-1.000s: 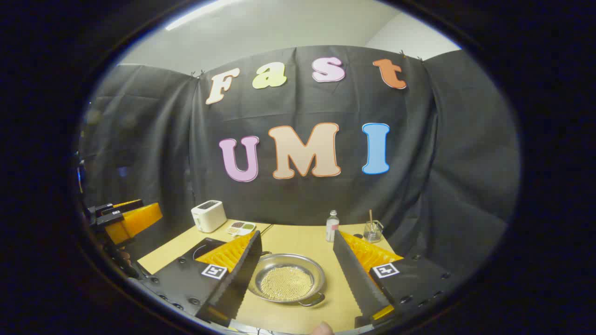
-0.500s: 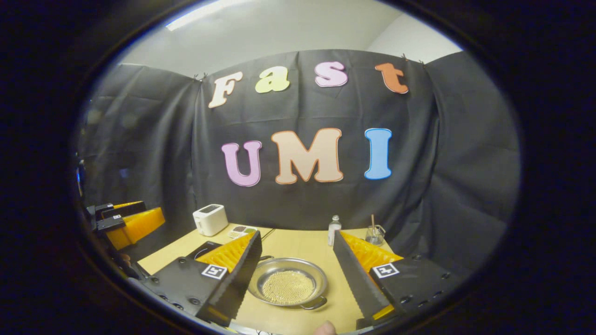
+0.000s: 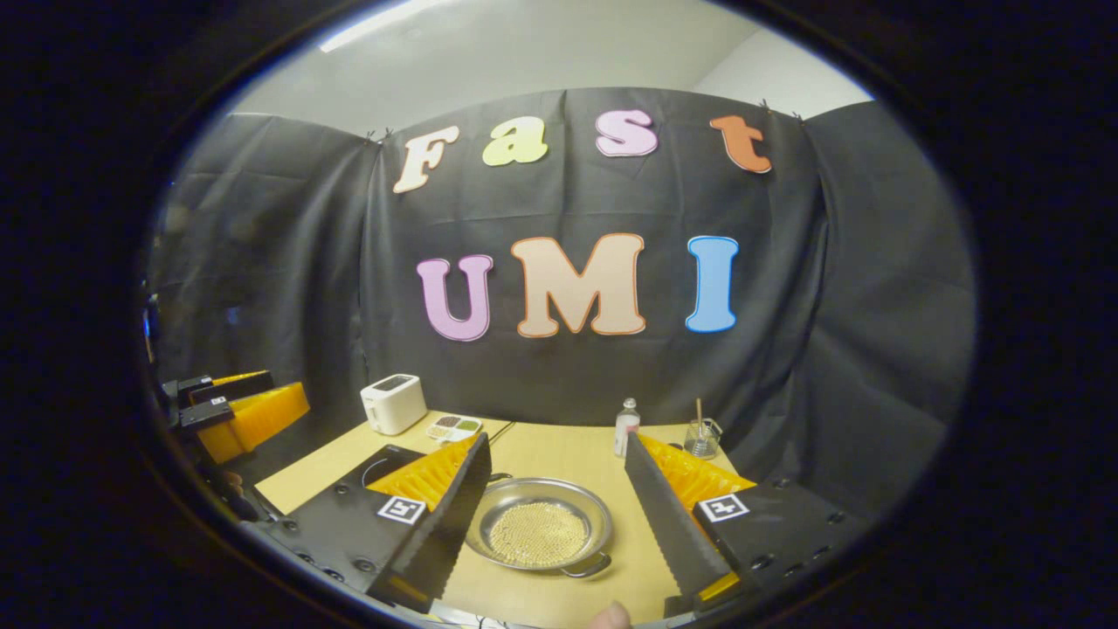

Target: First push the handle of the pot to place it horizontally, then grasp the pot with both hands and set it on the induction cooktop.

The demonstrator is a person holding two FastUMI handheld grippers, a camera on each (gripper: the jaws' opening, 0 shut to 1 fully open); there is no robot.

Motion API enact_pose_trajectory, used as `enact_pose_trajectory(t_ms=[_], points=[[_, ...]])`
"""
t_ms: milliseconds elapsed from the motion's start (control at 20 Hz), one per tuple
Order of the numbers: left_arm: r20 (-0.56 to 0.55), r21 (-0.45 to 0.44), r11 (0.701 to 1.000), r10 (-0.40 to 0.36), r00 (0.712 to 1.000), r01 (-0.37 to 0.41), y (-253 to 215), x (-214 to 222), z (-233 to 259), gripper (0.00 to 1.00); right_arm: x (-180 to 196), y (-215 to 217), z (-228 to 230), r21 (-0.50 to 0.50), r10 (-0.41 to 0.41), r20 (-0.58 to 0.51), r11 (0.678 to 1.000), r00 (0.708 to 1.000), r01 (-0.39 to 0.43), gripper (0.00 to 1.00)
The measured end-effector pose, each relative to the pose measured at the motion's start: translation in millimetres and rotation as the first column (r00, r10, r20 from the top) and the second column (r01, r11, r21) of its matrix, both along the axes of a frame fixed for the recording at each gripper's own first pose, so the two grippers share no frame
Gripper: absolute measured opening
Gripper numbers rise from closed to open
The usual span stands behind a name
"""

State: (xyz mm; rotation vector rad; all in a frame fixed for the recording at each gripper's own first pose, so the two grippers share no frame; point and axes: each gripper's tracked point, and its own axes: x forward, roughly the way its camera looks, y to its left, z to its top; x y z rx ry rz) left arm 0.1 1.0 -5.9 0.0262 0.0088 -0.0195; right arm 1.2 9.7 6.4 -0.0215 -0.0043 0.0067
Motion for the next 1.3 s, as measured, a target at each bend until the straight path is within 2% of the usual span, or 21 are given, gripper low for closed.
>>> enact_pose_trajectory(t_ms=[300, 400, 500, 600, 650, 700, 750, 800, 950, 1000, 1050, 1150, 1300], points=[[-0.005, -0.005, 1.0, 0.006, 1.0, -0.006, 6.9, -3.1, -4.6, 0.95, -1.2, 3.3, -8.3, -0.031, -0.005, -0.029, 1.0, 1.0, 0.005, 0.94], [-0.008, -0.008, 1.0, 0.007, 1.0, -0.007, 9.5, -2.7, -5.6, 0.92, 0.8, 7.0, -14.9, -0.053, 0.001, -0.048, 0.999, 0.999, -0.003, 0.7], [-0.013, -0.009, 1.0, 0.008, 1.0, -0.008, 12.4, -2.6, -7.6, 0.92, 2.7, 9.8, -19.0, -0.072, -0.001, -0.061, 0.997, 0.998, -0.004, 0.65], [-0.015, -0.012, 1.0, 0.01, 1.0, -0.01, 16.5, -1.8, -9.7, 0.95, 5.7, 5.1, -19.4, -0.096, -0.026, -0.058, 0.995, 0.998, 0.021, 0.35], [-0.014, -0.014, 1.0, 0.01, 1.0, -0.011, 19.0, -1.6, -8.3, 0.95, 6.9, 10.4, -22.0, -0.093, -0.019, -0.056, 0.996, 0.998, 0.014, 0.28], [-0.014, -0.016, 1.0, 0.009, 1.0, -0.009, 20.8, -1.2, -8.5, 0.95, 3.1, 9.9, -24.3, -0.095, -0.026, -0.063, 0.995, 0.998, 0.02, 0.25], [-0.013, -0.017, 1.0, 0.009, 1.0, -0.009, 23.2, 0.0, -8.3, 0.92, 8.0, 11.2, -29.4, -0.092, -0.022, -0.073, 0.996, 0.997, 0.015, 0.12], [-0.012, -0.017, 1.0, 0.008, 1.0, -0.008, 25.7, 0.3, -9.1, 0.95, 10.2, 17.0, -31.8, -0.089, -0.014, -0.081, 0.996, 0.997, 0.007, 0.01], [-0.013, -0.022, 1.0, 0.003, 1.0, -0.003, 32.9, 3.3, -10.0, 0.95, 17.5, 20.8, -39.5, -0.082, -0.009, -0.108, 0.997, 0.994, 0.0, 0.05], [-0.01, -0.024, 1.0, 0.0, 1.0, -0.001, 35.2, 4.7, -9.5, 0.95, 20.9, 21.8, -45.6, -0.066, -0.016, -0.134, 0.998, 0.991, 0.007, 0.0], [-0.008, -0.025, 1.0, -0.003, 1.0, 0.002, 37.4, 5.5, -9.0, 0.95, 20.5, 17.3, -49.7, -0.056, -0.033, -0.137, 0.998, 0.99, 0.025, 0.0], [-0.011, -0.024, 1.0, -0.006, 1.0, 0.006, 41.7, 8.3, -11.8, 0.95, 24.4, 24.6, -57.8, -0.026, -0.007, -0.165, 1.0, 0.986, 0.003, 0.03], [-0.026, -0.035, 0.999, -0.012, 1.0, 0.011, 45.8, 10.2, -17.7, 0.95, 27.1, 20.0, -68.2, -0.049, -0.009, -0.196, 0.999, 0.981, -0.001, 0.02]])
